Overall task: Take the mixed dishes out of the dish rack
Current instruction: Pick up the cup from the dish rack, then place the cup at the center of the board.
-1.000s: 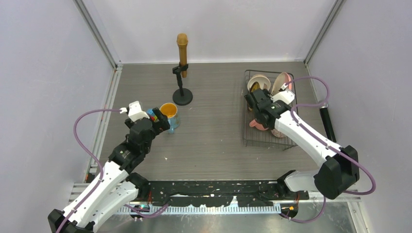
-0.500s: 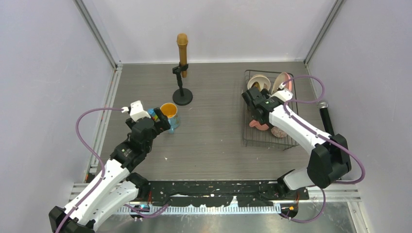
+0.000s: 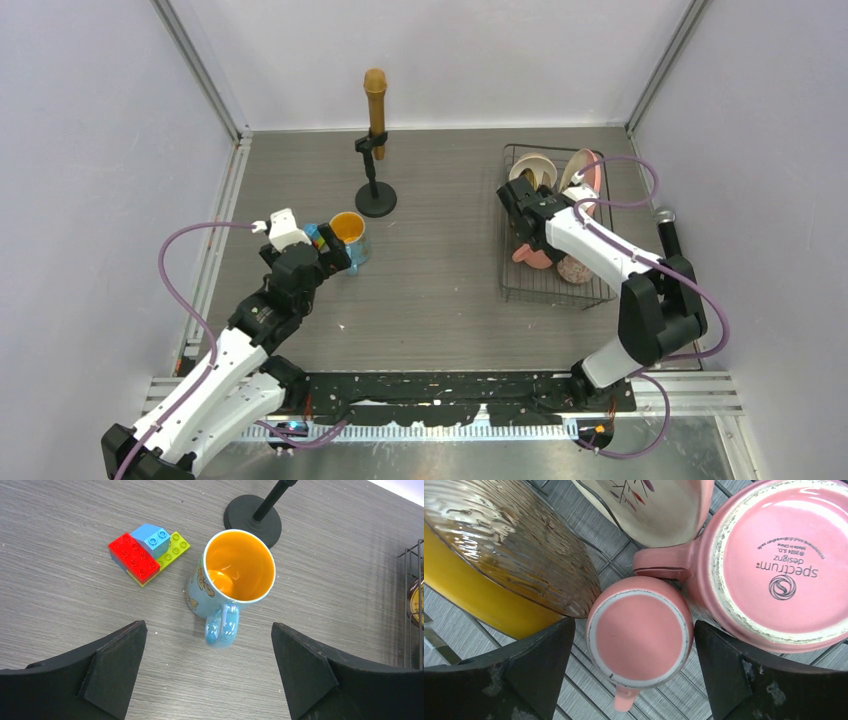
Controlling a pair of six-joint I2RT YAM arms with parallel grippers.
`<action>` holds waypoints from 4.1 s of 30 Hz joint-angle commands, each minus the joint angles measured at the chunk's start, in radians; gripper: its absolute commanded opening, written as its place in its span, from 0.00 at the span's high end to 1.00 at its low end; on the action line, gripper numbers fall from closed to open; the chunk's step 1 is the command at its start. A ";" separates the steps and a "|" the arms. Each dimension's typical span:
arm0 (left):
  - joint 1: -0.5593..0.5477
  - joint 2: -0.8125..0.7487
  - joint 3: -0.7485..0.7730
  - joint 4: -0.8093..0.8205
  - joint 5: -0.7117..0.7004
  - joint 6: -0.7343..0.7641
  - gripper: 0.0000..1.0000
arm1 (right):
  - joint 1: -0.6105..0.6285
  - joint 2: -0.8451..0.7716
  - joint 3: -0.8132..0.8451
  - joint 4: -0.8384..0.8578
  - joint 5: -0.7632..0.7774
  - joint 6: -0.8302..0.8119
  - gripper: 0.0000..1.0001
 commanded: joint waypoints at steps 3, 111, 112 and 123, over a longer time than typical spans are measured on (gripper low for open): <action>0.003 -0.008 -0.007 0.051 -0.028 0.008 0.00 | -0.023 0.041 0.040 0.014 0.032 0.047 0.04; -0.047 0.630 -0.031 1.436 1.080 -0.649 0.09 | 0.378 -0.405 -0.504 1.712 -0.348 -0.404 0.66; -0.047 0.633 -0.029 1.436 1.082 -0.649 0.11 | 0.387 -0.388 -0.504 1.743 -0.350 -0.403 0.66; -0.047 0.638 -0.014 1.439 1.100 -0.651 0.31 | 0.443 -0.305 -0.498 1.889 -0.325 -0.383 0.65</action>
